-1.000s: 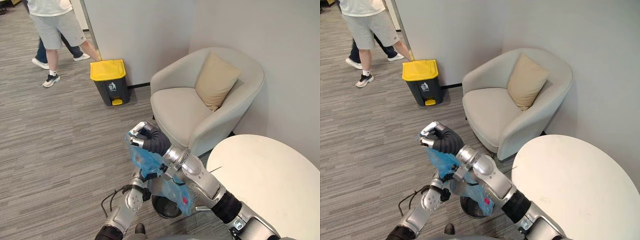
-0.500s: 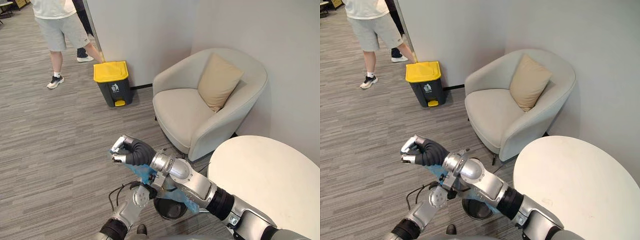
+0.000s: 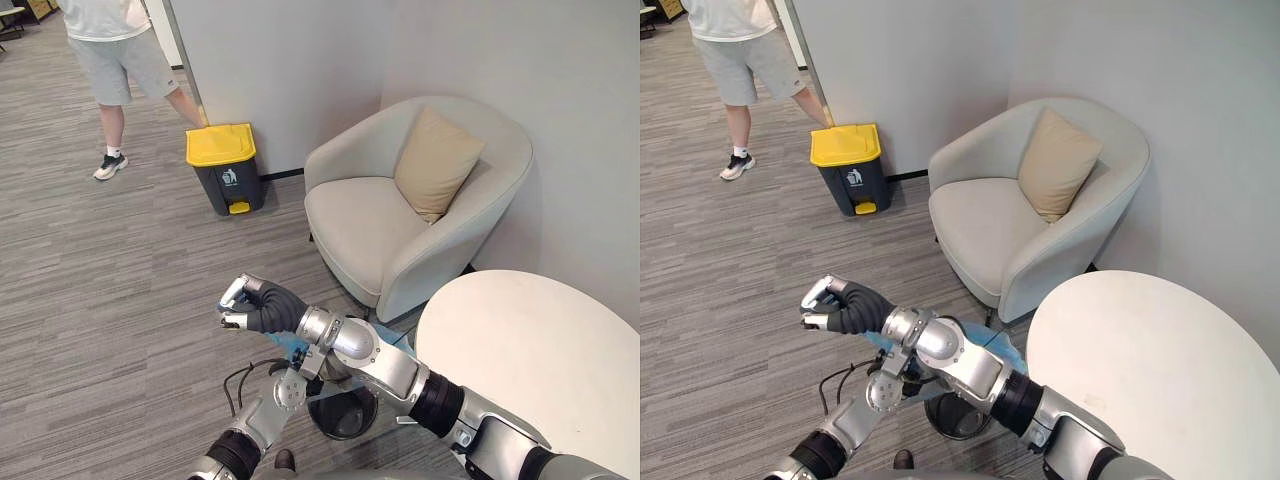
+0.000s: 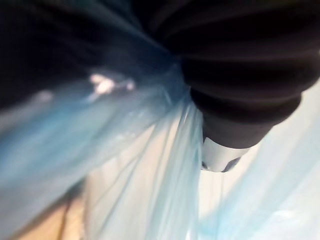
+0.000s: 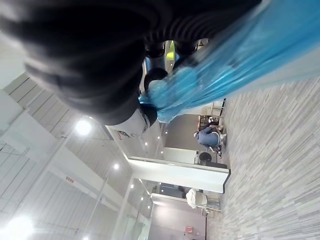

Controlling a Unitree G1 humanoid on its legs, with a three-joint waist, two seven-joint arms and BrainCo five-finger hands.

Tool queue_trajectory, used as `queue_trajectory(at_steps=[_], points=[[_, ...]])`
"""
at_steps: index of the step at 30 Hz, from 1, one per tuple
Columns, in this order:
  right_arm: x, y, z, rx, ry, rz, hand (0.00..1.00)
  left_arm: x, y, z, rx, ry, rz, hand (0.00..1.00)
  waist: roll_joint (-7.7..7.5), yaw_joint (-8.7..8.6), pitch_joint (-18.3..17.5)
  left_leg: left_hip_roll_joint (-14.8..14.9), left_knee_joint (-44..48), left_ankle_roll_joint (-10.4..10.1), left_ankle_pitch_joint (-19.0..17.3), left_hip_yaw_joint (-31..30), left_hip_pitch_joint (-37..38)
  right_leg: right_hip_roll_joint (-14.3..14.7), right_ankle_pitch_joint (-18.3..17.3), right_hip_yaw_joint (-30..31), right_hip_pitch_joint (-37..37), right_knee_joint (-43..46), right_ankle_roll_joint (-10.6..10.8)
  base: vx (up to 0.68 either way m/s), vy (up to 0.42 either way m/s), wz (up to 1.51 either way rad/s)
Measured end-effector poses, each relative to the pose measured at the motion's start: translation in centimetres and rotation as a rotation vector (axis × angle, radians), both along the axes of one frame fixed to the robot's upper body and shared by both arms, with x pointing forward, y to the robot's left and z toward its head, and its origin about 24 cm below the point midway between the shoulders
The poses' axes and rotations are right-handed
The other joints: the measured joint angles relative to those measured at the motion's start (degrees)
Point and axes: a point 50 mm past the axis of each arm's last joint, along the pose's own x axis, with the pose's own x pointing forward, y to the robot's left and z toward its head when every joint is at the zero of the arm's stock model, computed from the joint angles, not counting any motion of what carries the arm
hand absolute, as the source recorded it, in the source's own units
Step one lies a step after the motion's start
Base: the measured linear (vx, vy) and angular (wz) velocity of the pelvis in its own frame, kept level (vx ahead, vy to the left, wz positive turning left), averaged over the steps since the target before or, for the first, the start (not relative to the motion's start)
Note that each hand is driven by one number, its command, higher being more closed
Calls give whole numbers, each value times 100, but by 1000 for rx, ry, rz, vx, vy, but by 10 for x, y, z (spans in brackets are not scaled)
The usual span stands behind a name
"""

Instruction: Gather rubbish on tea table into small bin, then transfer packed bag to large trash can.

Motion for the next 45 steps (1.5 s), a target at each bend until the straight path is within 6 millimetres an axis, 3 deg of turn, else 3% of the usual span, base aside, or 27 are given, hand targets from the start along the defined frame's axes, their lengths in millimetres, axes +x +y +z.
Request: queue_trajectory(at_steps=[5,11,12,17,23,31,34,41,45], points=[[0,0,0,-45,-102,-16,100,-1,4,-2,-35,30,34,100,19,-9,1,0,-2,1,0,0,0,0,0,2,-1,2,0,0,0,0],[2,-15,-14,-81,-139,-141,100,-5,21,-14,-122,121,160,100,30,-21,2,-1,-4,0,0,1,0,0,0,8,-3,6,0,0,0,0],[4,-21,-17,-88,-138,-174,0,-7,25,-17,-147,141,193,100,30,-35,2,0,-6,1,0,4,1,0,0,11,-6,8,0,0,0,0],[11,-44,-24,-128,-175,-307,0,-13,46,-26,-208,199,309,100,30,-47,2,1,-35,0,-1,19,6,-1,-1,28,-14,17,1,0,0,0],[10,-65,0,-77,-328,-398,0,-21,70,-32,-227,226,422,100,30,-152,2,4,-25,-8,-8,54,8,1,-1,63,-28,16,1,0,0,-1],[8,-89,9,-97,-443,-471,0,-22,82,-36,-224,238,469,100,27,-152,3,7,-17,-11,-13,118,14,6,-1,136,-71,45,1,1,-1,-4],[7,-106,7,-114,-466,-543,0,-26,88,-41,-219,259,495,100,25,-148,4,6,-24,-11,-13,124,12,5,-1,145,-79,52,2,0,0,0],[2,-156,-24,-214,-358,-768,0,-46,104,-56,-227,337,590,100,16,-167,12,4,-36,-11,-13,124,14,5,-4,146,-84,36,6,0,0,0],[3,-180,-71,-306,-140,-899,0,-56,118,-60,-239,358,654,100,-1,-192,23,-4,-36,-12,-14,124,15,-2,-4,144,-82,20,6,0,0,0]])
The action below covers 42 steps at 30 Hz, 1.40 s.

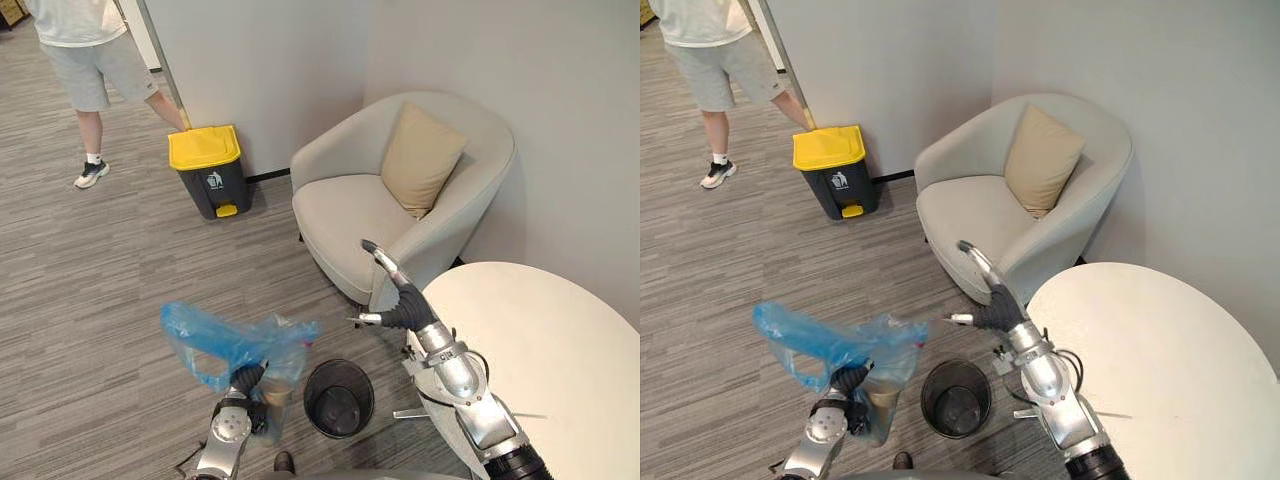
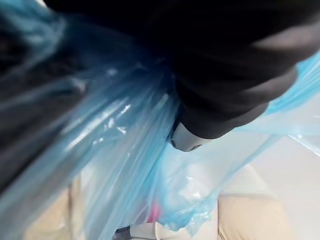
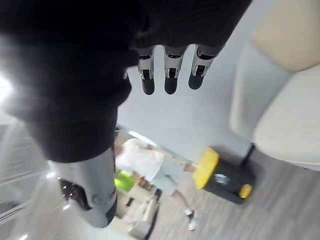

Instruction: Gather rubbish on tea table into small bin, then transfer packed bag to large trash can.

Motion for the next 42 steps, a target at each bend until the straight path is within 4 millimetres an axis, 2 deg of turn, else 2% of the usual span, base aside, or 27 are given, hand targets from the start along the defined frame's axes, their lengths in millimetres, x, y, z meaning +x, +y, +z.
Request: queue_trajectory(at_steps=[2,5,9,15,23,28,33,35,36,38,40,41,42], points=[[-5,-14,-33,23,160,-90,0,-7,8,-3,-10,15,43,100,0,-2,35,-7,0,-2,-3,0,-2,-7,-1,-2,1,-17,2,0,0,0],[-16,-26,-66,41,323,-180,0,-17,14,-9,-21,54,79,100,12,-4,59,-8,-1,-8,-20,-2,-6,-8,-10,-8,-20,-43,17,0,0,0],[-28,-36,-91,68,452,-260,0,-31,18,-17,-30,104,99,100,27,-39,75,-15,5,-14,-54,-11,-18,-7,-11,-28,6,-113,18,9,-1,1],[-38,-44,-111,100,556,-327,0,-41,20,-22,-38,142,114,100,34,-97,89,-28,32,-34,-103,-32,-11,-4,-12,-72,74,-185,20,55,-6,3],[-52,-50,-130,105,665,-385,0,-44,17,-25,-72,159,113,100,52,-101,119,-33,34,-44,-125,-30,-11,-5,-18,-73,79,-197,29,13,-3,0],[-56,-52,-135,101,693,-398,0,-46,16,-27,-85,168,108,100,59,-102,199,-55,36,-42,-124,-18,0,-44,-53,-46,23,-73,70,-5,4,-2],[-50,-51,-132,99,673,-397,0,-48,16,-28,-88,174,110,100,0,-103,308,-212,41,-10,-140,122,2,-253,-351,127,-354,637,130,-17,23,-11],[-47,-50,-130,97,660,-398,0,-44,16,-26,-87,160,106,100,-81,-111,403,-298,243,82,-213,99,-77,-398,-500,138,-459,978,177,-6,4,11],[-45,-50,-127,95,647,-397,0,-38,15,-22,-88,138,97,100,-166,-128,466,-379,688,124,-417,-8,-313,-547,-623,129,-585,1306,230,-29,11,30],[-44,-49,-127,90,644,-393,0,-29,12,-17,-94,103,85,100,-174,-119,474,-396,1101,175,-560,-180,-638,-579,-657,178,-634,1385,298,-56,17,47],[-38,-47,-123,82,627,-373,0,-23,14,-13,-91,75,85,100,-187,-125,520,-333,1278,201,-576,-248,-848,-632,-888,427,-802,1942,528,-97,-42,59],[-37,-41,-121,83,621,-349,0,-22,14,-11,-91,66,83,100,-243,-113,527,-446,1447,204,-579,-420,-983,-635,-1091,727,-873,2557,695,-47,-103,73],[-35,-37,-120,82,612,-334,0,-21,14,-11,-89,62,83,100,-359,-102,493,-508,1546,200,-577,-513,-1026,-639,-1152,861,-828,2528,680,-21,-104,84]])
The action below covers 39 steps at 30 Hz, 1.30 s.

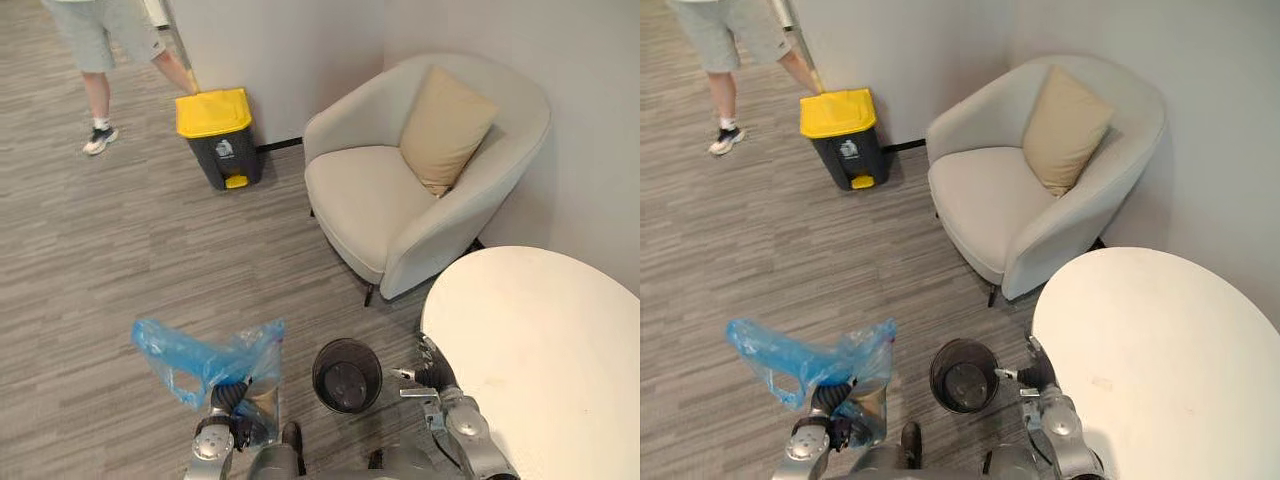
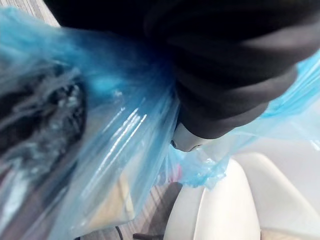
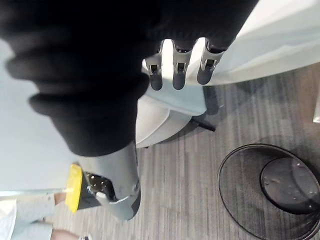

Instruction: Gather rubbish on tea table into small bin, then transfer packed bag to large trash can.

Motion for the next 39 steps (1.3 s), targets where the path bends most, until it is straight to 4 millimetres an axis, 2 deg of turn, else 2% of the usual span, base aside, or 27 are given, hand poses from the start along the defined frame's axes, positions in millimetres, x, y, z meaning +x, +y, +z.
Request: queue_trajectory(at_steps=[1,2,4,6,8,9,10,11,12,13,15,16,17,18,20,23,27,30,32,34,36,37,38,39], points=[[7,7,6,2,-31,36,0,2,0,2,-4,-15,5,100,-24,47,-3,-10,113,-60,45,-96,-205,69,-140,103,37,-313,-200,-95,-143,49],[15,9,14,0,-73,53,0,4,-8,3,-24,-28,2,100,113,184,63,85,141,-105,155,-173,-410,247,-151,91,57,-611,-491,-160,-139,41],[25,10,23,-2,-119,58,0,6,-19,3,-53,-41,-7,100,383,216,225,263,51,-198,389,-420,-615,448,68,-183,34,-859,-624,-257,-129,40],[25,9,23,-8,-126,42,0,7,-25,3,-60,-43,-32,100,505,313,300,369,-312,-374,721,-613,-598,572,204,-426,16,-938,-738,-225,-112,49],[21,8,21,-3,-116,22,0,8,-28,3,-64,-45,-44,100,549,272,330,431,-532,-704,1008,-528,-641,535,365,-791,63,-1107,-896,-204,-63,68],[21,6,21,0,-114,1,0,12,-30,5,-65,-53,-55,100,494,247,382,403,-127,-511,865,-168,-720,410,457,-930,84,-1180,-941,-165,8,68],[21,3,21,-1,-116,-16,0,13,-31,5,-65,-56,-59,100,468,228,391,388,150,-349,710,5,-755,329,505,-1000,93,-1221,-934,-139,28,75],[21,-2,22,-6,-119,-42,0,13,-33,5,-66,-56,-72,100,444,131,388,405,745,-257,333,304,-798,173,609,-1157,124,-1329,-903,-138,65,67],[21,-4,22,-8,-120,-53,0,14,-35,5,-67,-57,-78,100,444,103,387,435,1001,-209,142,421,-780,108,658,-1229,140,-1389,-869,-132,93,81],[20,-7,21,-7,-118,-65,0,15,-37,6,-68,-60,-89,100,482,50,371,561,1335,-159,-210,576,-668,31,774,-1357,176,-1540,-787,-115,160,66],[14,-10,17,-4,-98,-84,0,14,-39,4,-69,-48,-102,100,618,-2,315,837,1337,-223,-735,779,-306,-30,907,-1598,207,-1644,-620,-94,234,67],[12,-11,16,-5,-94,-88,0,14,-40,4,-69,-46,-107,100,649,-1,313,839,1241,-240,-794,823,-278,-25,930,-1631,209,-1648,-568,-74,231,44],[10,-11,13,0,-79,-100,0,15,-39,3,-59,-39,-119,100,601,10,310,759,1094,-247,-790,850,-254,-26,966,-1631,229,-1714,-469,-69,196,31],[6,-6,9,18,-57,-104,0,12,-37,0,-48,-17,-130,100,534,3,293,589,818,-175,-668,828,-107,-87,1112,-1666,413,-1988,-376,-55,175,28],[0,-4,5,27,-38,-110,0,7,-39,-4,-48,7,-136,100,500,-19,251,323,283,-79,-465,800,224,-177,1253,-1666,703,-2387,-237,-57,175,31],[-8,-7,-5,20,14,-122,0,4,-36,-5,-33,17,-147,100,527,-34,101,46,-346,35,-159,754,362,-270,1454,-1623,728,-2683,-168,-50,125,25],[-15,-4,-14,27,72,-130,0,0,-29,-6,-10,36,-145,100,479,-15,85,-41,-531,122,-37,736,388,-278,1605,-1615,766,-2856,-170,-19,43,9],[-11,-2,-15,30,79,-127,0,-1,-23,-7,0,46,-129,100,369,-12,57,-69,-449,155,-43,742,379,-283,1690,-1611,821,-2952,-102,56,15,-2],[-8,-1,-15,28,81,-123,0,-1,-22,-7,0,43,-126,100,327,-17,57,-83,-234,192,-172,753,271,-297,1668,-1619,804,-2921,-73,50,31,3],[-5,-1,-14,21,79,-117,0,-2,-23,-8,-4,45,-124,100,310,-16,62,-68,272,250,-510,739,64,-390,1459,-1620,694,-2591,-10,60,64,7],[-6,-3,-16,14,87,-118,0,-2,-23,-7,-7,44,-120,100,246,-18,99,-113,976,350,-1094,673,-145,-731,920,-1615,502,-1597,142,62,67,20],[-6,-4,-16,12,92,-118,0,-3,-22,-8,-6,48,-116,100,215,-18,116,-145,1096,395,-1207,645,-135,-822,831,-1591,482,-1367,154,66,50,25],[-7,-5,-18,6,103,-119,0,-8,-21,-10,-8,60,-111,100,187,-21,133,-242,1243,494,-1381,526,-108,-965,802,-1345,322,-783,134,131,99,36],[-10,-6,-19,6,112,-121,0,-8,-22,-9,-8,57,-111,100,185,-62,141,-304,1267,564,-1444,376,-33,-990,977,-868,-21,16,-132,174,120,49]])
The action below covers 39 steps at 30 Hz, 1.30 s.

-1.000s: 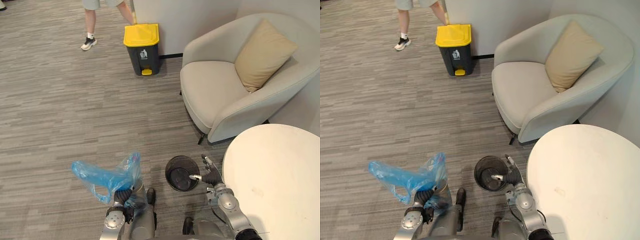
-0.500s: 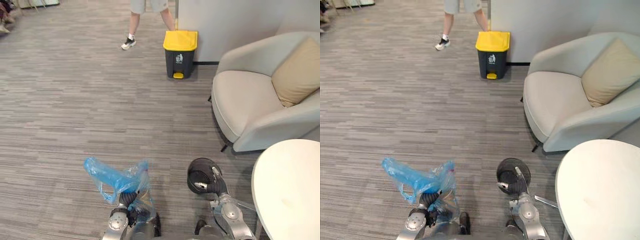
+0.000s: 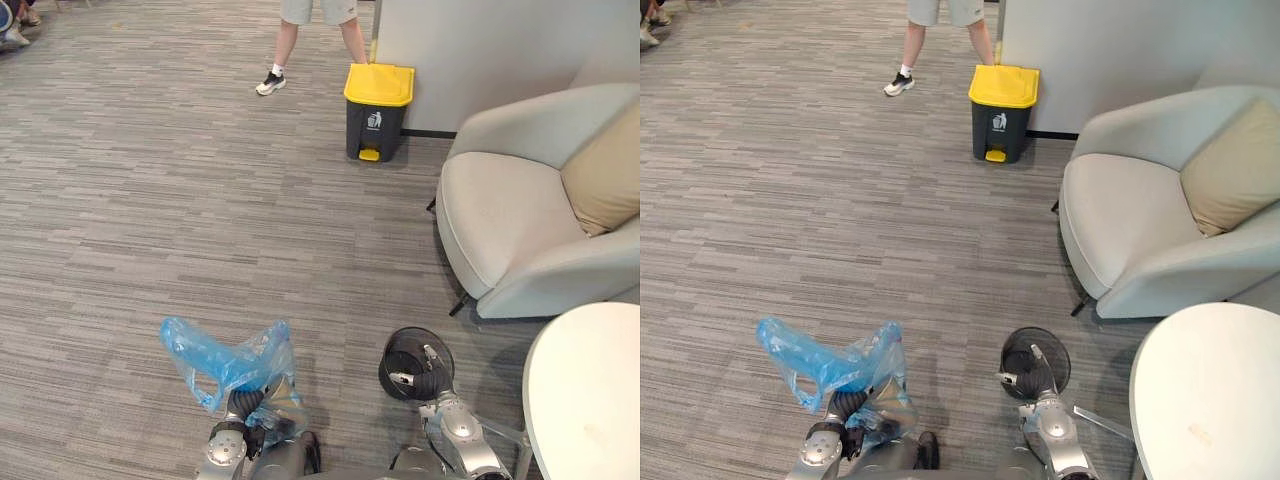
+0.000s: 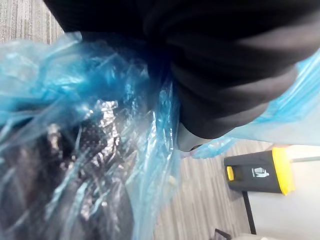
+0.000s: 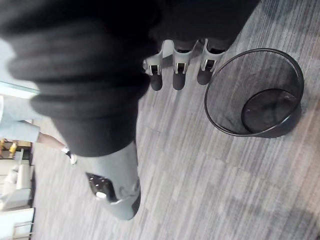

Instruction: Gather rubbish on tea table into small bin, then transfer packed bag to large trash can.

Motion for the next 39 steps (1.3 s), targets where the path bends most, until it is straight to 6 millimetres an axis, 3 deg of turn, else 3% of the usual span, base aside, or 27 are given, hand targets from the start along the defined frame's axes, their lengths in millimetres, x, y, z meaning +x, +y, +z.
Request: queue_trajectory(at_steps=[1,2,3,6,8,9,10,11,13,15,17,18,19,22,24,25,26,29,32,34,35,37,39], points=[[-2,0,-1,1,6,0,0,0,0,0,1,-2,1,100,9,-38,18,-13,-1,31,-16,-99,57,34,84,225,-196,395,-168,250,98,75],[-8,3,-5,12,27,-2,0,1,3,2,8,-11,2,100,71,-117,59,9,26,103,-43,-361,121,348,-273,624,-431,685,15,252,10,86],[-10,4,-7,17,38,-4,0,5,7,5,16,-24,14,100,14,-121,44,10,11,101,-56,-552,157,731,-520,844,-608,587,-1,251,-19,86],[-14,-4,-9,4,54,-29,0,16,10,9,21,-53,20,100,-48,-246,87,-107,-11,-24,-83,-1065,337,1412,-582,1170,-944,-24,-103,238,-72,101],[-20,-12,-11,-5,66,-58,0,19,9,11,20,-63,16,100,-76,-294,75,-271,31,-191,-177,-1397,512,1642,-508,1596,-955,-464,-155,266,-121,110],[-22,-14,-11,-7,71,-67,0,21,9,12,21,-69,15,100,-146,-293,54,-355,85,-272,-234,-1509,542,1619,-357,1692,-918,-670,-255,309,-185,125],[-27,-22,-13,-22,85,-88,0,27,4,13,10,-76,11,100,-69,-313,68,-362,229,-359,-394,-1692,595,1570,-92,1472,-775,-600,-438,314,-175,96],[-29,-27,-13,-29,89,-100,0,28,2,13,2,-84,14,100,125,-254,10,-193,272,-469,-458,-1694,630,1647,-151,1292,-665,-730,-523,321,-171,82],[-22,-29,-8,-20,58,-123,0,28,2,14,-2,-90,21,100,301,-263,24,62,613,-694,-500,-1497,499,1785,-193,1060,-411,-999,-608,297,-144,49],[-18,-24,-3,-1,27,-129,0,27,-1,14,-21,-91,45,100,297,-234,40,428,1930,-1040,-326,-1020,87,1959,-264,905,149,-1302,-769,294,-164,34],[-17,-20,0,26,1,-152,0,26,-2,15,-26,-95,45,100,255,-234,57,1011,2876,-936,-419,-438,-195,2106,-289,822,642,-1574,-875,235,-97,7],[-15,-17,2,43,-12,-168,0,27,-2,17,-26,-104,43,100,164,-203,55,1267,2948,-762,-519,-157,-361,2115,-299,834,851,-1746,-890,246,-53,0],[-13,-17,2,50,-18,-173,0,29,-3,19,-28,-113,39,100,118,-198,60,1344,2726,-700,-559,-70,-492,2089,-295,861,942,-1851,-888,255,59,-16],[-10,-18,-1,62,0,-188,0,31,-4,17,-35,-101,21,100,73,-170,96,1182,1491,-700,-523,-194,-782,1918,-269,1069,983,-1986,-843,157,124,-28],[-14,-22,-6,50,31,-194,0,30,-6,16,-36,-95,20,100,146,-98,153,991,315,-907,-48,-587,-758,1822,-322,1372,993,-2024,-595,189,276,-66],[-16,-30,-7,24,45,-192,0,29,-9,15,-47,-88,21,100,401,-80,189,1113,-38,-964,783,-718,-661,1949,-442,1564,1029,-1973,-395,188,319,-72],[-17,-29,-9,26,58,-191,0,29,-10,13,-47,-79,19,100,404,-80,218,1072,51,-865,863,-682,-624,1930,-521,1674,1029,-1912,-311,177,332,-64],[-23,-21,-14,51,80,-191,0,26,-5,11,-21,-59,-5,100,91,-92,71,647,142,-655,394,-153,-534,1428,-822,2242,813,-1681,-23,198,323,-61],[-17,-19,-12,56,66,-183,0,19,-3,7,-10,-35,-8,100,44,-119,52,516,152,-450,78,396,-373,1257,-874,2691,312,-810,167,189,218,-79],[-18,-16,-13,63,73,-182,0,11,1,4,5,-9,-15,100,33,-178,58,484,-99,-374,-64,687,95,1116,-585,2254,-164,260,487,264,138,-73],[-18,-15,-13,66,76,-181,0,8,2,3,11,-2,-14,100,30,-200,56,489,-175,-341,-100,748,254,1063,-505,2048,-273,529,420,284,67,-61],[-17,-12,-15,65,85,-164,0,8,8,4,33,2,-26,100,48,-252,54,570,-396,-317,-195,1023,697,848,-781,1029,-629,889,-99,316,8,-58],[-11,-12,-13,55,79,-150,0,13,13,7,44,-11,-23,100,62,-263,57,720,-482,-371,-220,1221,887,858,-883,297,-913,722,-298,352,-73,-54]])
